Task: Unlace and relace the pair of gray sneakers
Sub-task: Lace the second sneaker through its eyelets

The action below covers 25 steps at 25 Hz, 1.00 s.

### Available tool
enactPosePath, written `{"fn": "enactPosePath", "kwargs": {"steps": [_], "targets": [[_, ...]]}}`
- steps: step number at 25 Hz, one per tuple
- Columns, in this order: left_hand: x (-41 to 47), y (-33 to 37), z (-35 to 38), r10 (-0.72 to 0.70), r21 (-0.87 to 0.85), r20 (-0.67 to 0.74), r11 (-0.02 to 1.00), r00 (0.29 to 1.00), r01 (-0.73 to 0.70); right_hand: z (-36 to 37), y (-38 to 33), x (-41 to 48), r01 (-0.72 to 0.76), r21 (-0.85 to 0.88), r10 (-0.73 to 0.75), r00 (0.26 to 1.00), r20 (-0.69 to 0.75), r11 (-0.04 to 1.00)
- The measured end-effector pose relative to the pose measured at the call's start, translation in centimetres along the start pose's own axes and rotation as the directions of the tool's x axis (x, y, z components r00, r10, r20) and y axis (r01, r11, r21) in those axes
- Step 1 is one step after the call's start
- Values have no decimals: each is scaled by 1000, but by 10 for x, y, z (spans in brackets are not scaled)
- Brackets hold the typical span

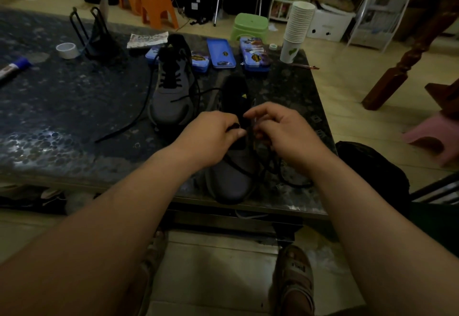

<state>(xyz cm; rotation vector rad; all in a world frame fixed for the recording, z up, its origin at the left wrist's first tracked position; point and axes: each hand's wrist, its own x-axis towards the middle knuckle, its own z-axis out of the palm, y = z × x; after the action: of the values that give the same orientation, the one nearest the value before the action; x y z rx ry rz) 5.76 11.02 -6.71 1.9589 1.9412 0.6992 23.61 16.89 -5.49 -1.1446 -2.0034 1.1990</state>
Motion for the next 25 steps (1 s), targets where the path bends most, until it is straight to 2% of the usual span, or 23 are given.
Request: {"fn": "enactPosePath", "kwargs": {"steps": [2, 4, 7, 9, 11, 13, 14, 17, 19, 21, 22, 23, 25], "targets": [[-2, -1, 3, 25, -11, -13, 1000, 1000, -25, 1, 8, 1, 37, -178, -14, 992, 125, 983], [-3, -1, 5, -6, -97, -33, 995, 999, 3, 5, 14, 3, 71, -243, -32, 986, 163, 968], [3, -1, -1, -128, -398, -99, 914, 987, 78, 11, 19, 9, 179, -408, -120, 979, 166, 896], [9, -1, -19, -206, -560, -211, 826, 956, 54, 13, 20, 11, 190, -449, -120, 976, 179, 873], [14, -4, -41, -283, -650, -364, 760, 887, -24, 11, 21, 10, 164, -431, -90, 978, 186, 887], [15, -7, -51, -270, -626, -441, 776, 856, -77, 8, 17, 9, 129, -418, -54, 981, 187, 899], [13, -4, -50, -211, -565, -425, 821, 880, -76, 8, 11, 8, 128, -422, -63, 984, 166, 898], [9, 9, -46, -13, -365, -264, 927, 965, -88, 16, -22, 5, 181, -372, -176, 983, 46, 911], [9, 11, -52, 36, -360, -273, 923, 961, -137, 18, -44, 8, 90, -115, -93, 996, -16, 989], [11, 3, -57, -105, -499, -372, 860, 922, -103, 12, -59, 15, -83, 193, 87, 996, -8, 978], [11, -2, -56, -220, -595, -388, 801, 895, -61, 8, -60, 19, -128, 224, 132, 991, -4, 966], [11, -6, -54, -312, -669, -369, 743, 876, -17, 4, -60, 24, -137, 175, 140, 990, -6, 975], [12, -10, -49, -359, -701, -304, 712, 883, 48, 5, -56, 31, -154, -9, 154, 985, 82, 988]]}}
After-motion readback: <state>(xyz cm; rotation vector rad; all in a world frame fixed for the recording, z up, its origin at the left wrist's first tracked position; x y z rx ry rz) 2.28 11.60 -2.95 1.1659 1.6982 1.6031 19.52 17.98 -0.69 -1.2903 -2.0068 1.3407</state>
